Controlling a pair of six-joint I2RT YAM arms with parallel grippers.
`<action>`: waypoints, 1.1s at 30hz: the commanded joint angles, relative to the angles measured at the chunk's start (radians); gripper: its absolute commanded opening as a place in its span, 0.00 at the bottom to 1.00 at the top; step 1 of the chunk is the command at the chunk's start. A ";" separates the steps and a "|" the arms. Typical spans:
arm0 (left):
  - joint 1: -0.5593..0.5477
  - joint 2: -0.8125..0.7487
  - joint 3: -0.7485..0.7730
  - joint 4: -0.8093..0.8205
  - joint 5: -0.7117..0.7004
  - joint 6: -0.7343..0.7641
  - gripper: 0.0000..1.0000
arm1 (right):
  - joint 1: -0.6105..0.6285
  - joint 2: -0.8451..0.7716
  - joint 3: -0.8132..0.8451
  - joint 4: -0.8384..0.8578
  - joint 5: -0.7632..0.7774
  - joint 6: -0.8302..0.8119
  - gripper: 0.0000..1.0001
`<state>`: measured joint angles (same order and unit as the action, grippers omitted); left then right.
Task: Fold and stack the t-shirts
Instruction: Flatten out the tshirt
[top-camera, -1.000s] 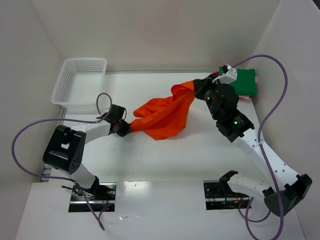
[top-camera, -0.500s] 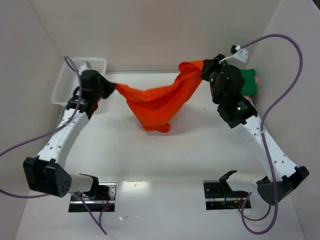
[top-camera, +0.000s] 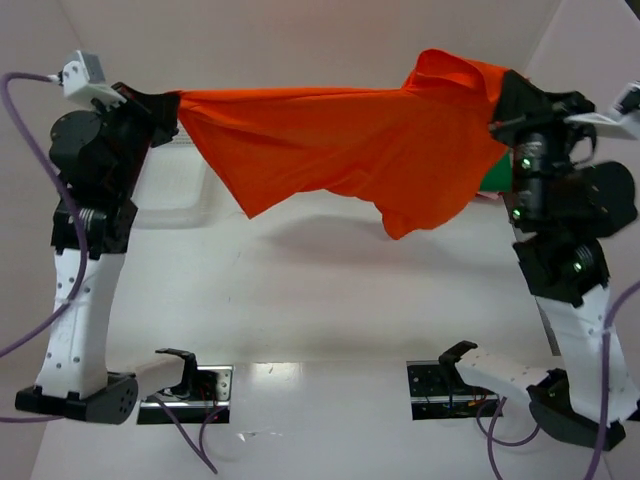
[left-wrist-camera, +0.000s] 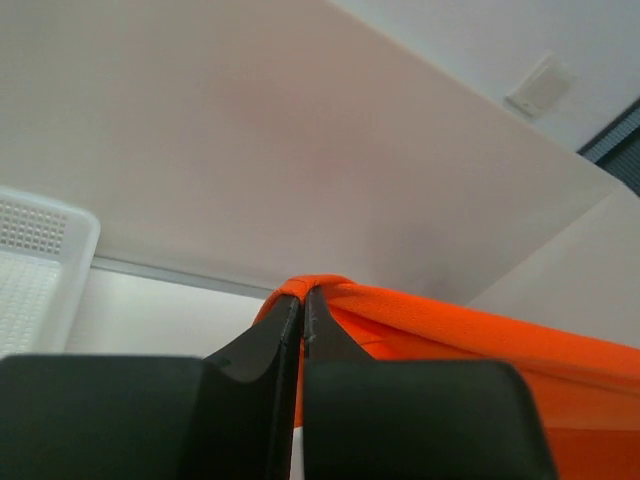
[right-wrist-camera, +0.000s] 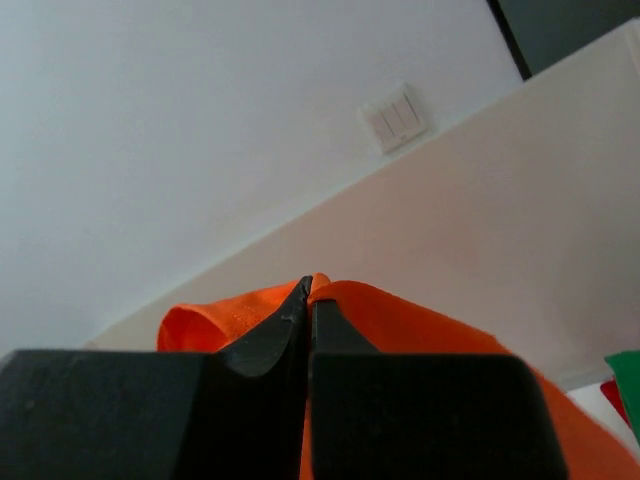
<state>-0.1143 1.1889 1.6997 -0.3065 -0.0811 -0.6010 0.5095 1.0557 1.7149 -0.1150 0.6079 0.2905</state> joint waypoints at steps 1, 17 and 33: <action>0.002 -0.147 0.014 -0.016 0.006 0.060 0.00 | -0.008 -0.164 0.005 0.015 -0.014 -0.008 0.00; 0.002 -0.310 -0.135 -0.094 0.006 0.040 0.00 | -0.008 -0.192 -0.078 -0.143 -0.022 0.033 0.00; 0.002 0.119 -0.736 0.254 -0.015 -0.108 0.00 | -0.084 0.113 -0.793 0.257 0.073 0.308 0.00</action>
<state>-0.1192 1.2488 0.9703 -0.2073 -0.0502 -0.6632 0.4644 1.1210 0.9257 -0.0544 0.6399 0.5011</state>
